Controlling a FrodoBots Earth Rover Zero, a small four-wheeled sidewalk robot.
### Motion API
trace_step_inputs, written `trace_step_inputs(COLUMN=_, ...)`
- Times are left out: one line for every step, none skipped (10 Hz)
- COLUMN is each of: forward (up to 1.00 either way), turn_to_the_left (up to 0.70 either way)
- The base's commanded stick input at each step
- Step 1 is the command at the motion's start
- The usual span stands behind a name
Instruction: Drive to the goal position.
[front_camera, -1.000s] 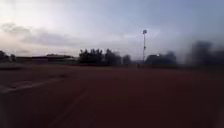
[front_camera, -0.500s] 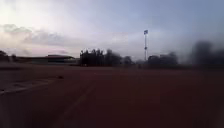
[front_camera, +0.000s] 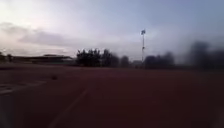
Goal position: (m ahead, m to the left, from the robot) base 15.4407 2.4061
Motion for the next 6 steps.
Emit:
trace_step_inputs(forward=0.7, turn_to_the_left=0.0)
trace_step_inputs(forward=0.7, turn_to_the_left=0.0)
trace_step_inputs(forward=0.7, turn_to_the_left=0.0)
trace_step_inputs(forward=0.7, turn_to_the_left=0.0)
trace_step_inputs(forward=0.7, turn_to_the_left=0.0)
trace_step_inputs(forward=0.7, turn_to_the_left=0.0)
